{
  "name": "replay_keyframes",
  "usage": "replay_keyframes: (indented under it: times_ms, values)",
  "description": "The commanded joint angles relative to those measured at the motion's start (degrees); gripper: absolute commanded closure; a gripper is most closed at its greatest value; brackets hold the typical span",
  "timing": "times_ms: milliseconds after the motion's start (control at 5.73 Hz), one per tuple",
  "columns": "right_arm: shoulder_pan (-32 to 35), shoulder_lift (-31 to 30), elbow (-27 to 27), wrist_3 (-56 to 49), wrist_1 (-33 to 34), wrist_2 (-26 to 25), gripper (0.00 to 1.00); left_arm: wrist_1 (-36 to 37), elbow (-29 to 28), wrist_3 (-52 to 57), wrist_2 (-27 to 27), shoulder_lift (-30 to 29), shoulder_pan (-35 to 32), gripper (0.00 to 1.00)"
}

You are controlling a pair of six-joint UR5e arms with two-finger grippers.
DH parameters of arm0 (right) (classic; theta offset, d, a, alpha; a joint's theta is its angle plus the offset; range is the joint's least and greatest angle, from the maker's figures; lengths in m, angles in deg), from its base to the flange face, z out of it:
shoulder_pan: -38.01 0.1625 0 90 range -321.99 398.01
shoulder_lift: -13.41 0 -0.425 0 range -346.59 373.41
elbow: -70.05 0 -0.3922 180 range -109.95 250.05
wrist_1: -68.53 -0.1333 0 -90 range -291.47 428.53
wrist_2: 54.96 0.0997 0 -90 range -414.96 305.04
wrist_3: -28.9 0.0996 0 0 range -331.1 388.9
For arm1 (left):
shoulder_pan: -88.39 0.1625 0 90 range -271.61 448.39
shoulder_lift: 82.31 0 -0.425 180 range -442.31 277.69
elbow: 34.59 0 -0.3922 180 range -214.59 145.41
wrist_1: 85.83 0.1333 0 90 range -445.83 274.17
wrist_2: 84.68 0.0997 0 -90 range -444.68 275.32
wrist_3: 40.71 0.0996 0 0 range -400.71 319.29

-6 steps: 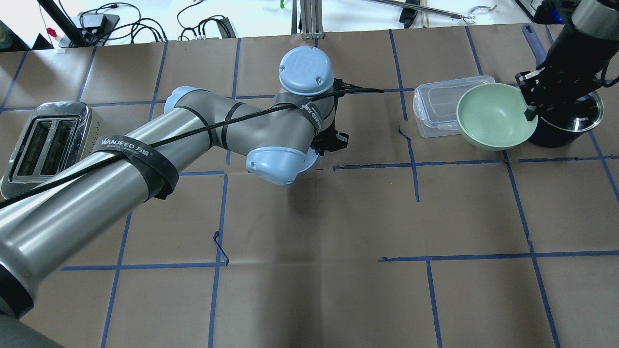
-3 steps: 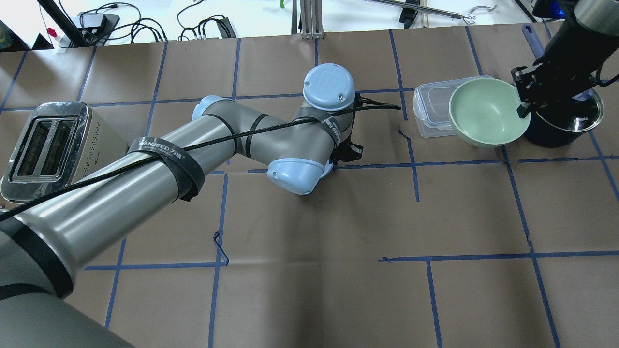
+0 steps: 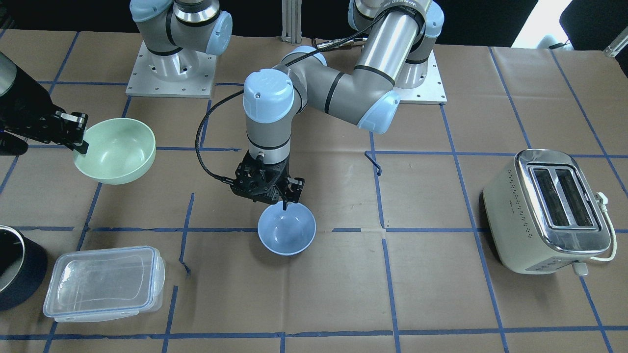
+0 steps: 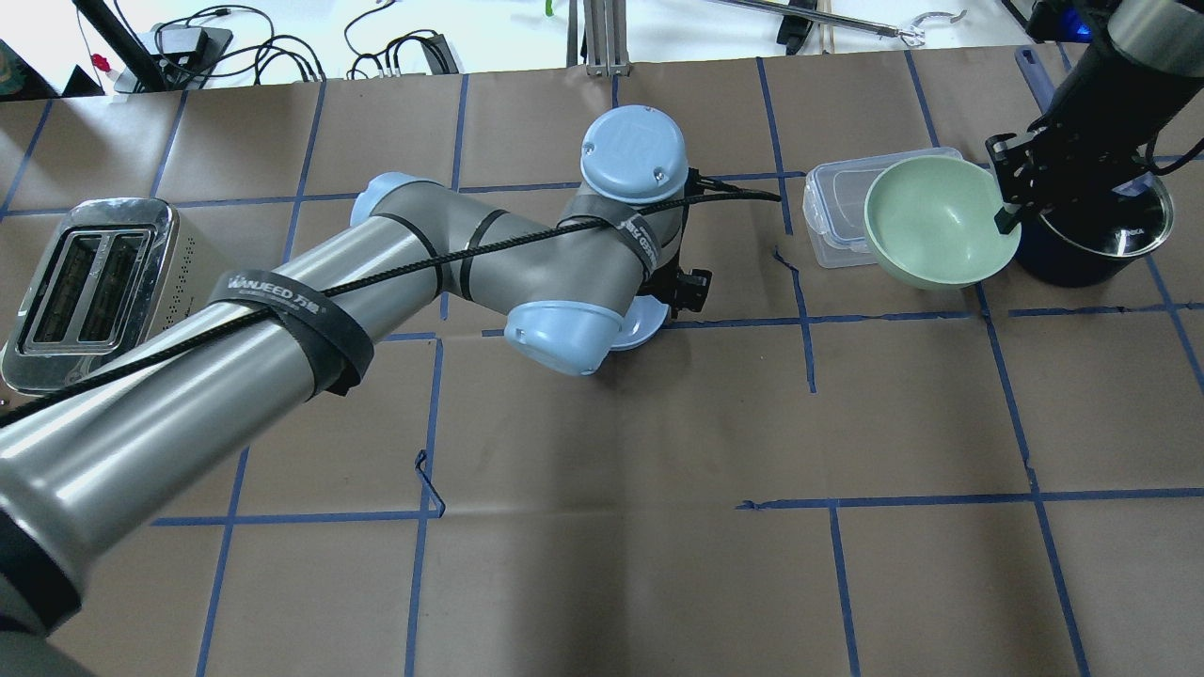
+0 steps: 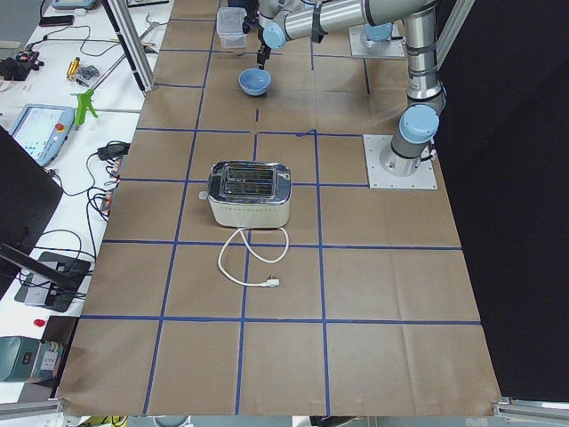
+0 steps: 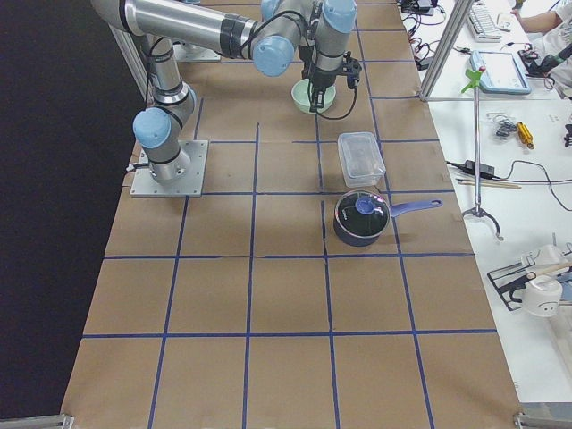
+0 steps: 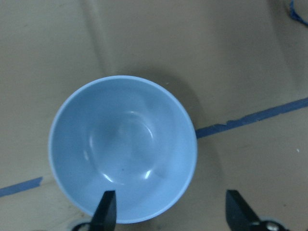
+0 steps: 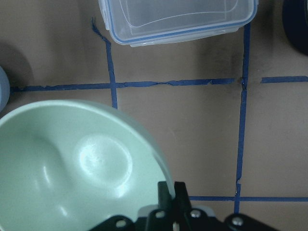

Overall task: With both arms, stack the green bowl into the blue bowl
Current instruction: 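Release the blue bowl with the left while the right carries the green bowl over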

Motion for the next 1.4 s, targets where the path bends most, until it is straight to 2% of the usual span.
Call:
replay_keyframes:
  times_ms: [0,175,349,524,873,1048,1222]
  values:
    - [0.1,0.5,0.1,0.4,0.0,0.2,0.94,-14.1,-0.9,0.8,-0.5,9.8,5.1,0.02]
    - [0.3,0.5,1.3,2.7,0.1,1.9,0.94,-23.7,-1.3,5.5,-0.4,15.4,10.4,0.02]
    - [4.0,1.1,2.8,6.4,1.5,2.6,0.94,-27.3,-1.5,10.9,-0.2,18.9,16.3,0.02]
    - [10.5,3.3,2.9,15.0,7.0,2.5,0.94,-31.3,-1.1,12.3,-0.4,22.8,20.1,0.02]
    - [24.4,7.7,2.7,33.0,15.3,2.8,0.94,-32.4,-0.9,12.7,-0.3,24.6,22.2,0.02]
    - [29.0,9.1,2.7,40.4,19.3,5.7,0.94,-31.7,-1.1,12.7,-0.6,24.6,22.5,0.02]
    - [30.7,9.9,2.8,42.6,20.5,5.9,0.94,-31.7,-1.2,12.7,-0.6,24.6,22.5,0.02]
